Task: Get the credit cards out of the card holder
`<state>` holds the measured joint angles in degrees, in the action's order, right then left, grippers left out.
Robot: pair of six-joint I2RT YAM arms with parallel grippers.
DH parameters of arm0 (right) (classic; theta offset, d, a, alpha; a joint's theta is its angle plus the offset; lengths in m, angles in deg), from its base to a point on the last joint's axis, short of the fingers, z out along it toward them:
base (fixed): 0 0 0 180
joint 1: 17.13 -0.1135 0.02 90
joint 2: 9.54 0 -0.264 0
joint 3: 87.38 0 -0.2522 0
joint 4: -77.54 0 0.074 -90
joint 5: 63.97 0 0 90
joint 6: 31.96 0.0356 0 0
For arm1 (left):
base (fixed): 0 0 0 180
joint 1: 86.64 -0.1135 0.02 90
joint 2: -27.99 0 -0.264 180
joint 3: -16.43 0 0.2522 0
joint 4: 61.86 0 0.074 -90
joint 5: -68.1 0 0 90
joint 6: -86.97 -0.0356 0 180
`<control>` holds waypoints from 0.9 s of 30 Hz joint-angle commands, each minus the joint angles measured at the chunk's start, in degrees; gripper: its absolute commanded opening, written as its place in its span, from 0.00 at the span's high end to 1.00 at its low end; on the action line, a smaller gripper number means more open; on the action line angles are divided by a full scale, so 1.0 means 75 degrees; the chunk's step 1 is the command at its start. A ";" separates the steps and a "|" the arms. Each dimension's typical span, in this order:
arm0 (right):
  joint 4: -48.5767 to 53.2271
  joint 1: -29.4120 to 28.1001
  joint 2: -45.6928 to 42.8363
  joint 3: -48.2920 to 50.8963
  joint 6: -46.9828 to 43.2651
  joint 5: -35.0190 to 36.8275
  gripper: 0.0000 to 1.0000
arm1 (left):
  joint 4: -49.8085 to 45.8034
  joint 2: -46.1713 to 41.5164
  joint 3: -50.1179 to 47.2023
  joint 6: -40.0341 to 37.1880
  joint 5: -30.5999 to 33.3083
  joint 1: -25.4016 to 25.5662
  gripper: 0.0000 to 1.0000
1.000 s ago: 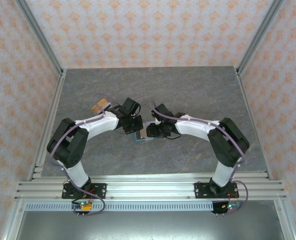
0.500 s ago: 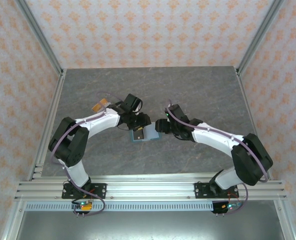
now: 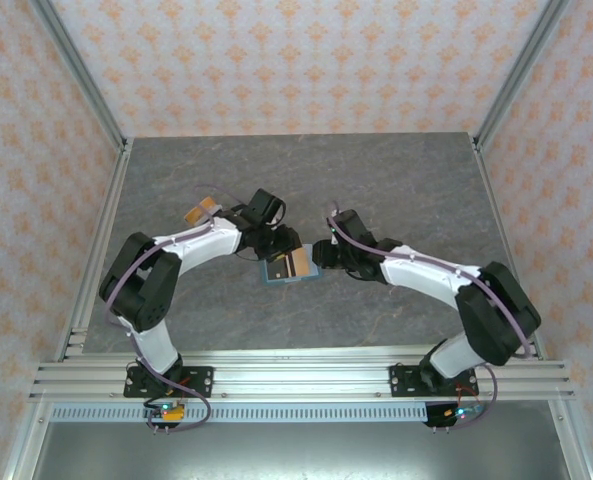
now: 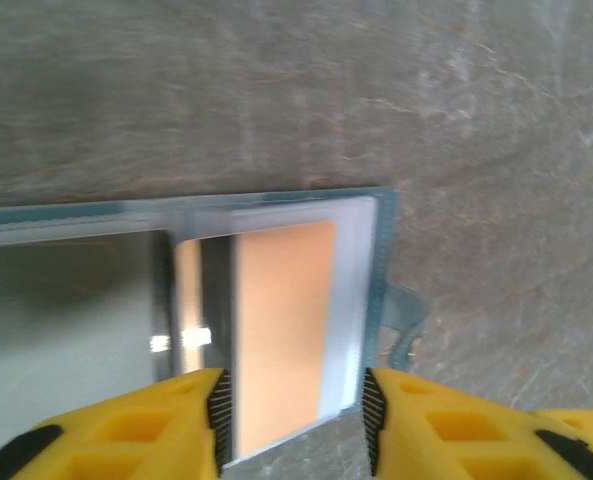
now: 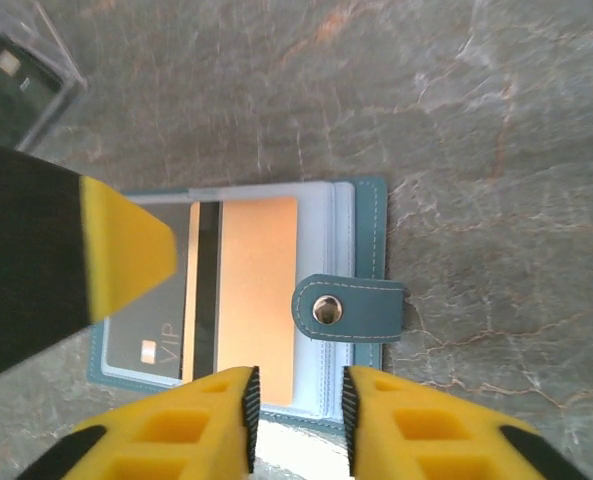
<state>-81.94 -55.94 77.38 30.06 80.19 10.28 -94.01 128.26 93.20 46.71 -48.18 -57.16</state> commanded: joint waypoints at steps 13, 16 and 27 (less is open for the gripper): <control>0.0994 -0.0404 0.1656 -0.1299 -0.0235 -0.0065 0.82 | 0.0994 -0.0054 -0.0881 0.0045 -0.0143 -0.0086 0.67; 0.1137 -0.0404 0.1852 -0.1415 -0.0240 -0.0010 0.82 | 0.1019 0.0072 -0.0844 0.0014 -0.0235 -0.0085 0.69; 0.1316 -0.0299 0.2207 -0.1579 -0.0058 -0.0088 0.82 | 0.1535 0.0214 -0.1170 -0.0096 -0.0614 -0.0156 0.70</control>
<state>-74.26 -58.69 92.77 19.68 79.25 8.60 -85.57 128.91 85.77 46.62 -51.24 -57.55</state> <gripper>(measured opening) 0.180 0.301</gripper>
